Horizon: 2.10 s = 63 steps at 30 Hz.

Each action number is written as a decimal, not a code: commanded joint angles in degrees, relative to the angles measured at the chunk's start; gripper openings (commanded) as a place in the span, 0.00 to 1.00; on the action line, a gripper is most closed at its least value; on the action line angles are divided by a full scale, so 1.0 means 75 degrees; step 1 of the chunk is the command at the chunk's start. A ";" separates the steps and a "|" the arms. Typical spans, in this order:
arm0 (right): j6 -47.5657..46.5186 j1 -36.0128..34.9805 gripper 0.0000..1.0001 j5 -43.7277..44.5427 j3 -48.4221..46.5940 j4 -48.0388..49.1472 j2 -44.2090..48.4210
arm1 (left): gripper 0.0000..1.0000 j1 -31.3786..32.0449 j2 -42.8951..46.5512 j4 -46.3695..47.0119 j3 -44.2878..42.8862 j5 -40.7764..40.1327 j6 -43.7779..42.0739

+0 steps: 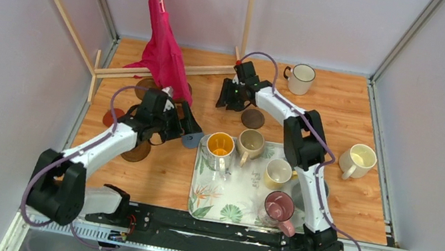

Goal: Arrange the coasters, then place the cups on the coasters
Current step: Move the coaster to the center of the board, then move the tray to the center of the board.

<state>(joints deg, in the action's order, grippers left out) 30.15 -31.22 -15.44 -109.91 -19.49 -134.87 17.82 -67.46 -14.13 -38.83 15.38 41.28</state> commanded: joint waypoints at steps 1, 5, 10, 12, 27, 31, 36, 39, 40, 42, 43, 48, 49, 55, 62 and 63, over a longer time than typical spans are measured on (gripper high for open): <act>0.0237 -0.0062 0.52 -0.0499 -0.0240 -0.0431 -0.0190 | 1.00 0.0185 -0.1029 0.1490 -0.0374 0.0284 0.0747; 0.0112 -0.0067 0.56 -0.0439 -0.0200 -0.0488 0.0038 | 1.00 0.0444 -0.1895 0.1755 -0.0851 -0.0044 0.0817; 0.0039 -0.0067 0.72 -0.0220 0.0115 -0.0531 0.0309 | 1.00 0.0823 -0.2458 0.1755 -0.1010 -0.0633 0.1012; -0.0018 -0.0067 0.77 -0.0117 0.0362 -0.0531 0.0484 | 1.00 0.0983 -0.2444 0.1721 -0.0859 -0.0884 0.1094; -0.0172 0.0197 0.80 0.0218 0.1219 -0.0525 0.1386 | 1.00 0.2021 -0.0418 0.1319 0.1275 -0.1520 0.1622; -0.0170 0.0214 0.79 0.0219 0.1385 -0.0519 0.1573 | 1.00 0.2716 -0.0910 0.1830 0.1330 -0.1543 0.2209; -0.0255 0.0288 0.74 0.0152 0.1579 -0.0531 0.1764 | 1.00 0.3467 -0.1786 0.2707 0.0942 -0.1507 0.2640; -0.0325 0.0358 0.70 0.0103 0.1650 -0.0537 0.1834 | 1.00 0.3703 -0.2316 0.3024 0.0436 -0.1430 0.2731; -0.0359 0.0392 0.70 0.0096 0.1656 -0.0548 0.1843 | 1.00 0.3730 -0.2521 0.3093 0.0237 -0.1400 0.2718; -0.0404 0.0443 0.68 0.0149 0.1676 -0.0596 0.1862 | 1.00 0.3762 -0.2877 0.3217 -0.0171 -0.1358 0.2668; -0.0430 0.0478 0.68 0.0184 0.1699 -0.0611 0.1877 | 1.00 0.3773 -0.3055 0.3231 -0.0390 -0.1303 0.2649; -0.0543 0.0554 0.67 0.0105 0.1607 -0.0749 0.1827 | 1.00 0.3801 -0.3225 0.3235 -0.0903 -0.1335 0.2512; -0.0580 0.0559 0.67 0.0111 0.1568 -0.0798 0.1813 | 1.00 0.3799 -0.3078 0.3232 -0.0821 -0.1457 0.2459; -0.0775 0.0570 0.67 0.0590 0.1619 -0.0948 0.2035 | 1.00 0.3265 -0.1937 0.2259 -0.0401 -0.1987 0.2025; -0.0837 0.0888 0.72 0.1294 0.2097 -0.0986 0.2465 | 1.00 0.2302 -0.2276 0.1666 -0.1224 -0.1863 0.1097; -0.0819 0.0956 0.73 0.1297 0.2180 -0.0985 0.2500 | 1.00 0.2232 -0.2518 0.1646 -0.1427 -0.1838 0.1004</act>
<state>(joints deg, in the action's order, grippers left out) 24.97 -26.72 -9.52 -95.96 -24.93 -119.17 36.36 -81.67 1.50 -44.38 2.22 54.22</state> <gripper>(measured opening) 0.711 1.000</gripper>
